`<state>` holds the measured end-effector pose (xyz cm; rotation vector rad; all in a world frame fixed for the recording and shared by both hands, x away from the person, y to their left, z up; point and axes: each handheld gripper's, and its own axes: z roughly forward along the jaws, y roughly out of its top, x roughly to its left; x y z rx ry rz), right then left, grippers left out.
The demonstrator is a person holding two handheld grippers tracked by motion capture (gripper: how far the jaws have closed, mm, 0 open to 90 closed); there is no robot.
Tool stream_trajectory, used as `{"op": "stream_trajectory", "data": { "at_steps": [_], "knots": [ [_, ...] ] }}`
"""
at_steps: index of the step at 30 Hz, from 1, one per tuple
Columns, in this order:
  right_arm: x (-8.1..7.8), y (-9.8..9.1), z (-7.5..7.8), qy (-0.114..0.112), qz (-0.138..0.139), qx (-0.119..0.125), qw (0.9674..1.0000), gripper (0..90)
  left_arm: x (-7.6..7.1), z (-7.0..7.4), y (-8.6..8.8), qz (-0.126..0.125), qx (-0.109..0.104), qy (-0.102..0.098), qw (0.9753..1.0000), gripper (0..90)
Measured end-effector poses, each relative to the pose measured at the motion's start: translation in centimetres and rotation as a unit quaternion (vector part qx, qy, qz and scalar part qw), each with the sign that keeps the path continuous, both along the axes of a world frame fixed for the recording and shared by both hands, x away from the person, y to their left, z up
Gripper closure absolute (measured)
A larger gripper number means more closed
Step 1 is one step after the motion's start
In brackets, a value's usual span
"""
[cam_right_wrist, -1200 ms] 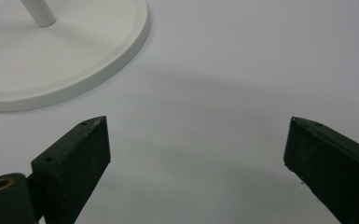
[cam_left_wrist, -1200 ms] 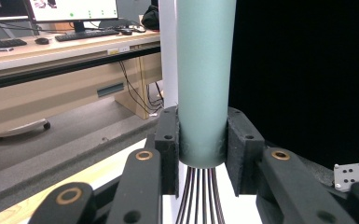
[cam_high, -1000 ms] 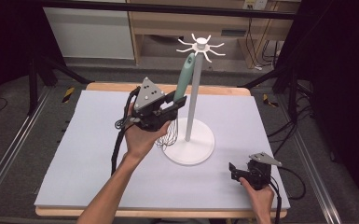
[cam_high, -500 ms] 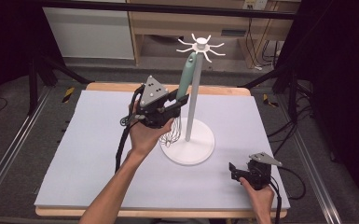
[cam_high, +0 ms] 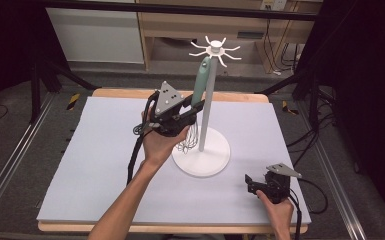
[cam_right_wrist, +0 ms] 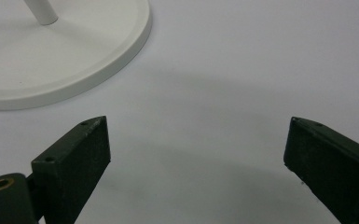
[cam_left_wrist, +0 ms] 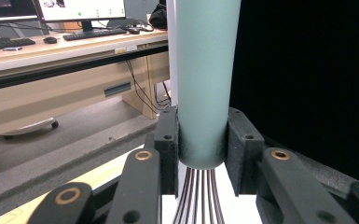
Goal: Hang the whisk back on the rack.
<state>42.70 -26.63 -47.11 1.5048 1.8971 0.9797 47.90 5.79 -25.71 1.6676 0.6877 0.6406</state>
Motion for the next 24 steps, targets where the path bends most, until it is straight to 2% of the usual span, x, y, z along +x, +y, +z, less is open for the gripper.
{"op": "stream_trajectory", "data": {
  "at_steps": [16, 21, 24],
  "knots": [
    [0.0, -0.1, 0.0, 0.000, 0.000, 0.002, 1.0000, 7.2, 1.0, -0.7, -0.8, 0.010, -0.010, -0.014, 0.9998, 68.1],
    [0.0, 0.0, 0.0, 0.001, 0.000, 0.002, 1.0000, 7.2, 1.1, -0.8, -0.9, 0.011, -0.015, -0.010, 0.9998, 67.7],
    [0.0, 0.0, 0.0, 0.001, 0.001, 0.002, 1.0000, 7.2, 1.1, -0.9, -1.0, 0.009, -0.011, -0.008, 0.9999, 67.5]
  ]
}}
